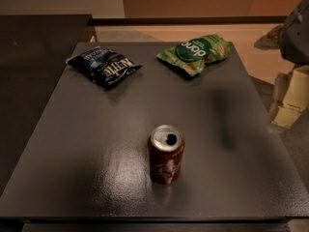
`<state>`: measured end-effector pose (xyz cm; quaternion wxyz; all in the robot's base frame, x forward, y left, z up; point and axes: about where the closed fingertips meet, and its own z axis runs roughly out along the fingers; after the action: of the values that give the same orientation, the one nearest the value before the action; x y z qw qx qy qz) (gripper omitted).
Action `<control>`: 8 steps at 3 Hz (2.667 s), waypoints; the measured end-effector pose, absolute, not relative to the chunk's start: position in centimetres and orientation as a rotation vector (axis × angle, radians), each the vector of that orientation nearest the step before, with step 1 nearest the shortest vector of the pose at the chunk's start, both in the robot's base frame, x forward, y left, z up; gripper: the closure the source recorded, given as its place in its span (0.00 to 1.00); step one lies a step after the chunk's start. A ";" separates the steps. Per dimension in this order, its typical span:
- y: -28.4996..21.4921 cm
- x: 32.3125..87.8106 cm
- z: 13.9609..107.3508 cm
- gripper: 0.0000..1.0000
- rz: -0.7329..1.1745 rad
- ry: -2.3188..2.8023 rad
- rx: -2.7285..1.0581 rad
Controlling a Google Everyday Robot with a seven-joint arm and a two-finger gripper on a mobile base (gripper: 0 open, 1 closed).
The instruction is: Move coke can near blue chip bag
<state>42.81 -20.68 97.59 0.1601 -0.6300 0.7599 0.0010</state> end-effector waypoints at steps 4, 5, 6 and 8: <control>-7.6 36.2 92.0 0.00 0.526 1.762 -1.951; -5.0 35.8 91.0 0.00 0.601 1.731 -1.934; -3.3 35.1 90.6 0.00 0.660 1.708 -1.928; -1.7 34.3 90.5 0.41 0.717 1.673 -1.939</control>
Offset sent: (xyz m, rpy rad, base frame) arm -0.0782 0.0966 -0.0460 0.3163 0.1225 0.3837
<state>34.30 -1.75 90.47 0.2389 -0.7079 0.6109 0.2617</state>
